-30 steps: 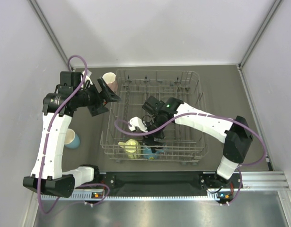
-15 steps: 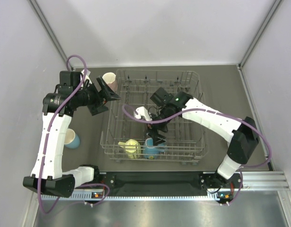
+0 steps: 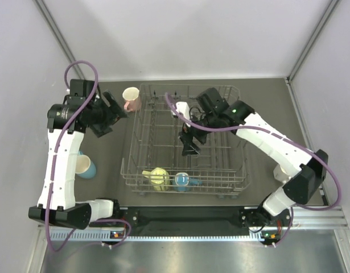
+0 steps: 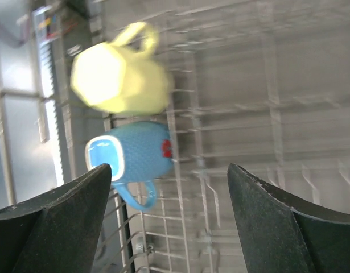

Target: Load the cups into the dish rack

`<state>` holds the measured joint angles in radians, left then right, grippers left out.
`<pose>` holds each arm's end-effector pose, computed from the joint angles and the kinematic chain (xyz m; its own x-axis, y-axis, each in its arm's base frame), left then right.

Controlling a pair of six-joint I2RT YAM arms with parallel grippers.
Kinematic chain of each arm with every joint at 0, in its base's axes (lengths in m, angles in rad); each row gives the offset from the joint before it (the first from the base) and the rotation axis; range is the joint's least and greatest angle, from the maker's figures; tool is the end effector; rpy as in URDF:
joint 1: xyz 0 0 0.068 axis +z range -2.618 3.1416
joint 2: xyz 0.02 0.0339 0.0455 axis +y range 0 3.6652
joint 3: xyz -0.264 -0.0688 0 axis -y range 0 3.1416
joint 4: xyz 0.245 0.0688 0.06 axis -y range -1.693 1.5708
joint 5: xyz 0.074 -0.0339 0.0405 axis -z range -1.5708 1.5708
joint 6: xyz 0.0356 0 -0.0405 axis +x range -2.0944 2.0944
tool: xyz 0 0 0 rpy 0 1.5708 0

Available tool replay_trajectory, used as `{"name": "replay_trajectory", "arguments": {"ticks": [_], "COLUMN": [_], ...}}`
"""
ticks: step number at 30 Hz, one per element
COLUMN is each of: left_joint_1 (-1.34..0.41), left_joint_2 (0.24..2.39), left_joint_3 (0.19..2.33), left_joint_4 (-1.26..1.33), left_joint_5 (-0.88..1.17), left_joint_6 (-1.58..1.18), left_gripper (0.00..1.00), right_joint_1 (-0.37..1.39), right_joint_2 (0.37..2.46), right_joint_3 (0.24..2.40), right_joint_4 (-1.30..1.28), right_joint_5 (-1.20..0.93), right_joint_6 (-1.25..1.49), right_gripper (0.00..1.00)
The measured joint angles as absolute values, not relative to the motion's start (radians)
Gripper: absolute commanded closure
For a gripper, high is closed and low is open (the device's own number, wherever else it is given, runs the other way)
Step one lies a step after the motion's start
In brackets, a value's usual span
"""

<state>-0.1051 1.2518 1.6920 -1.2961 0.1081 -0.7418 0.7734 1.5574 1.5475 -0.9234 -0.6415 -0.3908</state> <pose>0.2035 -0.0253 0.4403 -0.6717 -0.6045 -0.4283 -0.3786 0.7770 -0.5030 0.2163 0.2409 0.3527 -0.2214 -0.6426 -0.7335 -0.9722 0.0862 0.2179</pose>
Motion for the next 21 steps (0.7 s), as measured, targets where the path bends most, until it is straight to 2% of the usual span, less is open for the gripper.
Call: {"name": "replay_trajectory", "arguments": {"ticks": [5, 6, 7, 13, 21], "left_joint_1": [-0.104, -0.102, -0.098, -0.044, 0.065], "left_joint_2": [1.259, 1.251, 1.242, 1.221, 1.221], "left_joint_3": [1.679, 1.662, 1.639, 1.502, 1.327], "left_joint_4": [-1.311, -1.311, -1.312, -1.329, -1.340], "left_joint_5": [-0.087, -0.122, -0.155, -0.311, -0.441], "left_joint_6": [-0.793, -0.805, -0.813, -0.821, -0.785], "left_gripper": [0.21, 0.22, 0.22, 0.32, 0.35], "right_joint_1": [0.762, 0.756, 0.750, 0.710, 0.709], "right_joint_2": [1.525, 1.525, 1.525, 1.465, 1.342], "right_joint_3": [1.641, 1.668, 1.692, 1.724, 1.676], "right_joint_4": [-0.929, -0.935, -0.943, -0.980, -1.002], "right_joint_5": [-0.379, -0.334, -0.302, -0.220, -0.214], "right_joint_6": [-0.198, -0.164, -0.134, 0.005, 0.083], "right_gripper": [0.09, 0.01, 0.00, 0.00, 0.00]}}
